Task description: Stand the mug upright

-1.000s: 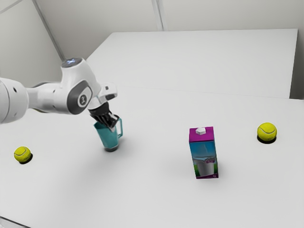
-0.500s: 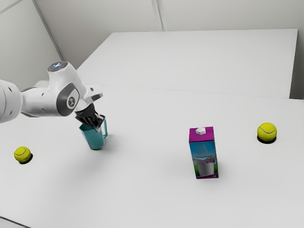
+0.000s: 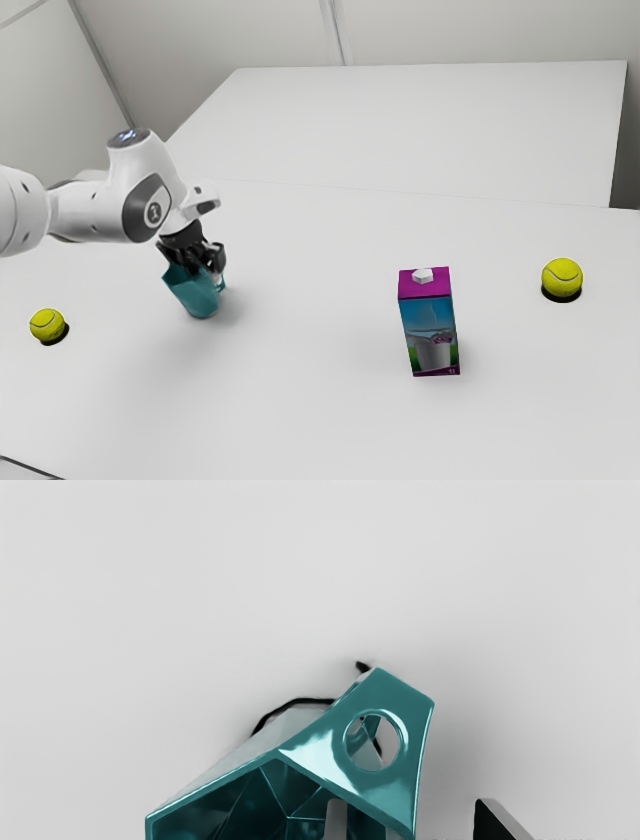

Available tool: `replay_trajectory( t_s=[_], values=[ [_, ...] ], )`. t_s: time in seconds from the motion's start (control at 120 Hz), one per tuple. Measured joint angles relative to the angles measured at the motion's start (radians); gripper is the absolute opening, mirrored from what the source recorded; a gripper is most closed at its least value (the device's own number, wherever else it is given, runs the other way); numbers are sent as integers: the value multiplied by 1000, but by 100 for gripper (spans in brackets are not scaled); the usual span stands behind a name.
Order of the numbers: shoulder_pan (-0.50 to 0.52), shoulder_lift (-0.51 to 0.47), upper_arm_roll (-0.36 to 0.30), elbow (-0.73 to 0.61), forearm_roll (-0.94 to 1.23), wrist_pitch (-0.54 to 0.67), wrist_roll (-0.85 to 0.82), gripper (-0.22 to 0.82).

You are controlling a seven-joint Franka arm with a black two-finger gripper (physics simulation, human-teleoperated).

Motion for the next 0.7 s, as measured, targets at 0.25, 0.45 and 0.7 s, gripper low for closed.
replay_trajectory(
  t_s=[0.25, 0.45, 0.7],
  values=[
    [-6, -18, 0, 71, 15, -69, 14, 48],
    [-13, -49, 0, 178, 48, -166, 22, 56],
    [-23, -74, 0, 310, 72, -316, 27, 59]
  ],
)
